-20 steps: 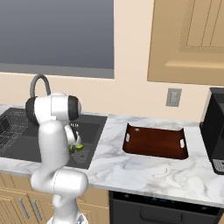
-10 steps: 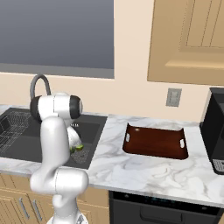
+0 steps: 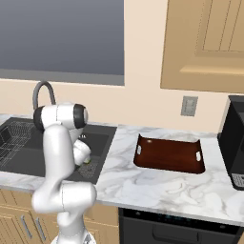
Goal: Pick up all produce items and place them in the sink. Turn on the sink faucet to wash them. Then turn the sink off and put them in the tray.
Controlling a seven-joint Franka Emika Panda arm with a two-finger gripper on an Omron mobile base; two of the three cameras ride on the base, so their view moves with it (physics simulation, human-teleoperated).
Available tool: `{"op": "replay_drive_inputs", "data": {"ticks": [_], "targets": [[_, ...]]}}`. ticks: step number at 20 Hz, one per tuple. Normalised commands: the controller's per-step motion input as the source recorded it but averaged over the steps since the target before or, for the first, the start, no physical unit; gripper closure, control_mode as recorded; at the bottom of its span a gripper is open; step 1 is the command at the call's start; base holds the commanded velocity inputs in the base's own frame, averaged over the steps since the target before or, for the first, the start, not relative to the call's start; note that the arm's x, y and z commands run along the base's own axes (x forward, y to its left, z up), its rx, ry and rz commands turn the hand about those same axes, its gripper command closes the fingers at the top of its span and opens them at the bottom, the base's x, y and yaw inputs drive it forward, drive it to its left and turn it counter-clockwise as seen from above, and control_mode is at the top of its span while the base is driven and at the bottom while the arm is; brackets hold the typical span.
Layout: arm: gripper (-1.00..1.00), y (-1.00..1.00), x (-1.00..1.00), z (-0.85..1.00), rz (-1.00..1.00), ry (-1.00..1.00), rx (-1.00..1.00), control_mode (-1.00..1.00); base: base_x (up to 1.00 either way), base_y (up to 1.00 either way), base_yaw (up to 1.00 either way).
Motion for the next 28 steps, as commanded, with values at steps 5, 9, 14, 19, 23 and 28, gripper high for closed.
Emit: {"op": "replay_drive_inputs", "data": {"ticks": [5, 9, 14, 19, 23, 28], "targets": [[-1.00, 0.03, 0.07, -0.23, 0.00, -0.05, 0.00, -1.00, 0.00, 0.00, 0.00], [-1.00, 0.05, 0.06, -0.23, 0.00, -0.04, 0.00, -1.00, 0.00, 0.00, 0.00], [-1.00, 0.10, 0.03, -0.24, 0.00, -0.01, 0.00, -1.00, 0.00, 0.00, 0.00], [-1.00, 0.13, 0.00, -0.26, 0.00, 0.00, 0.00, -1.00, 0.00, 0.00, 0.00], [1.00, 0.16, 0.02, -0.29, 0.00, 0.00, 0.00, -1.00, 0.00, 0.00, 0.00], [1.00, 0.15, 0.10, -0.16, 0.00, 0.00, 0.00, -1.00, 0.00, 0.00, 0.00]]}}
